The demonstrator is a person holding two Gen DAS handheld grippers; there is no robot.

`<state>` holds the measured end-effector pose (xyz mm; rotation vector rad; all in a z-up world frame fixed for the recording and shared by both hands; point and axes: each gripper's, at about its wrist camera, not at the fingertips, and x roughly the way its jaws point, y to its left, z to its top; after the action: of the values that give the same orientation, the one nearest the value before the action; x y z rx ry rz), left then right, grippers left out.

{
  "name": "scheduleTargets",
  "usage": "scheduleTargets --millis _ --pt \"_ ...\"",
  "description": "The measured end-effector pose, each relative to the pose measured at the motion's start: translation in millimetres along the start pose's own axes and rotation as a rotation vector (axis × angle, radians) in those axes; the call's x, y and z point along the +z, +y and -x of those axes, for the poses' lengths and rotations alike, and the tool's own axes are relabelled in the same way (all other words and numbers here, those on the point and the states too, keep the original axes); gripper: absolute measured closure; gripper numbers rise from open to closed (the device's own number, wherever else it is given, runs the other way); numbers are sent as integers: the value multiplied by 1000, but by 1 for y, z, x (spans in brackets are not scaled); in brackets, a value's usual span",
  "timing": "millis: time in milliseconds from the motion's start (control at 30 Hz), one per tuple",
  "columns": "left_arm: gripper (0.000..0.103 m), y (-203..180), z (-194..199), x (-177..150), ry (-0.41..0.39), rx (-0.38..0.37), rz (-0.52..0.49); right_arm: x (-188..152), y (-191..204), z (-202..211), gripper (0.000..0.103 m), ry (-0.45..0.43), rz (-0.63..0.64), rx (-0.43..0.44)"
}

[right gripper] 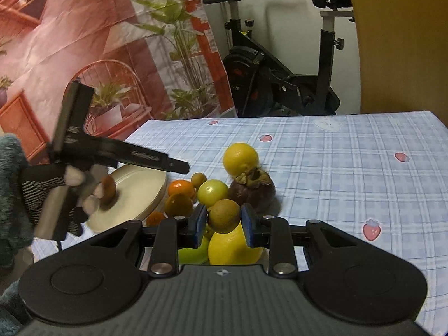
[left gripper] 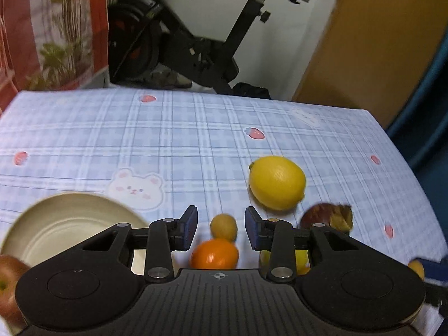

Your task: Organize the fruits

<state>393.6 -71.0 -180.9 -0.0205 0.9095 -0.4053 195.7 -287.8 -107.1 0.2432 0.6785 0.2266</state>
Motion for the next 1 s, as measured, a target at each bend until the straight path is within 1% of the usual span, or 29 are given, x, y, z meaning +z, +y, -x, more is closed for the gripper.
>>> scheduleTargets --millis 167,400,433,467,500,600,833,1000 --pt "63 -3 -18 2 40 -1 -13 2 -10 -1 74 -12 -33 1" --pt "64 -7 -32 -8 85 6 -38 1 -15 -2 74 -9 -54 3" --pt "66 -9 -31 -11 80 16 -47 0 -16 -3 74 -7 -57 3" --pt "75 -10 -31 -13 77 24 -53 0 -16 -3 74 -5 -58 2" --pt "76 -9 -29 -14 75 25 -52 0 -16 -4 74 -3 -59 3" --pt "76 -5 -24 -15 75 7 -36 -1 -15 -3 74 0 -61 1" --pt "76 7 -4 -7 27 0 -18 2 -8 -6 74 6 -49 3" --pt "76 25 30 -2 -27 -9 -8 11 8 -10 74 6 -15 24"
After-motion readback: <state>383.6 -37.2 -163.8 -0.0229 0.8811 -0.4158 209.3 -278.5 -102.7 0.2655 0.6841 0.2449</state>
